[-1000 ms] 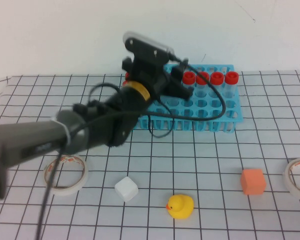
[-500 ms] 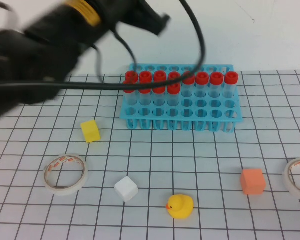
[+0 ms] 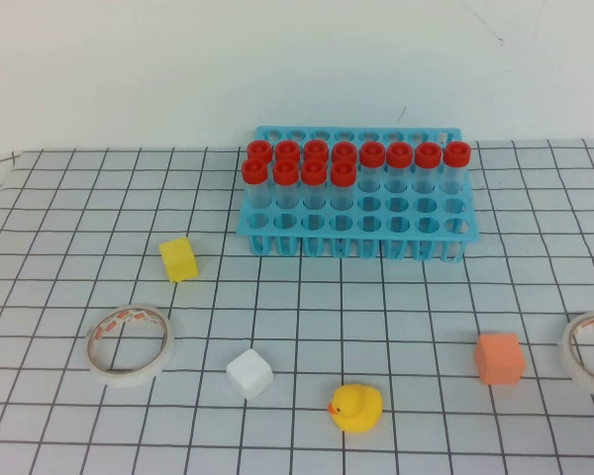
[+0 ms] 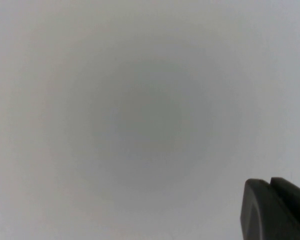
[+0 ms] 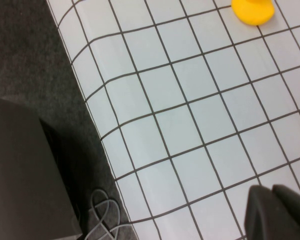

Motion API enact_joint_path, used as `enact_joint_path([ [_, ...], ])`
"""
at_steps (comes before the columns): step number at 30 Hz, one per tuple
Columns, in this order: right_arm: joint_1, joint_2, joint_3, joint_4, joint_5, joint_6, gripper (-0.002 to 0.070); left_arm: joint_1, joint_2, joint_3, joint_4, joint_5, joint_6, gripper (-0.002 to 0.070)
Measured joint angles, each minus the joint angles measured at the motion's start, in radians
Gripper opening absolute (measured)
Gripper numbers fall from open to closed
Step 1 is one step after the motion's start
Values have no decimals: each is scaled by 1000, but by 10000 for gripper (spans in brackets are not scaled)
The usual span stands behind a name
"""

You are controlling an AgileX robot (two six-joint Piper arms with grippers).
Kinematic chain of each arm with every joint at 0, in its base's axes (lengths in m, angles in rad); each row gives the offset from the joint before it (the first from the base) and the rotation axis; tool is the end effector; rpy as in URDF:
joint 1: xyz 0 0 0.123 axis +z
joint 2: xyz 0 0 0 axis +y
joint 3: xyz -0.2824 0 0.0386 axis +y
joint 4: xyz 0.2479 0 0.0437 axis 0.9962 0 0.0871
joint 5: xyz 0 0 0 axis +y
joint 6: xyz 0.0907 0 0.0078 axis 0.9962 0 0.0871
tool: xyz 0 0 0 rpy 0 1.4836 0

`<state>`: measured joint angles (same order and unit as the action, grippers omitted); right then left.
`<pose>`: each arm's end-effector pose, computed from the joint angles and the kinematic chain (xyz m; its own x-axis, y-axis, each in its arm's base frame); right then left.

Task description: Place the test tubes

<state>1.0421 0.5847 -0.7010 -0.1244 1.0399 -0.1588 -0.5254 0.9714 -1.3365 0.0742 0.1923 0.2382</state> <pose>0.0527 0.0709 0.3162 -0.1830 -0.7474 -0.6387 -0.8842 0.4091 -0.2254 0.1533 -0.0874 0.5306 0.3620 0.1439 -0.9210 0.3980 0.8696 0.2922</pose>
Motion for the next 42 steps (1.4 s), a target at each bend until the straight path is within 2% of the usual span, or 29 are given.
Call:
enact_joint_path([
  [7, 0, 0, 0, 0, 0, 0, -1, 0, -60, 0, 0, 249, -2, 0],
  [12, 0, 0, 0, 0, 0, 0, -1, 0, -57, 0, 0, 361, -2, 0],
  [20, 0, 0, 0, 0, 0, 0, -1, 0, -70, 21, 13, 446, -2, 0],
  [25, 0, 0, 0, 0, 0, 0, -1, 25, -212, 158, 13, 438, -4, -1],
  [29, 0, 0, 0, 0, 0, 0, -1, 79, -389, 357, -14, 358, -7, -1],
  [36, 0, 0, 0, 0, 0, 0, -1, 232, -737, 818, -120, 86, -30, -1],
  [42, 0, 0, 0, 0, 0, 0, -1, 380, -889, 1041, -186, 17, -135, -1],
])
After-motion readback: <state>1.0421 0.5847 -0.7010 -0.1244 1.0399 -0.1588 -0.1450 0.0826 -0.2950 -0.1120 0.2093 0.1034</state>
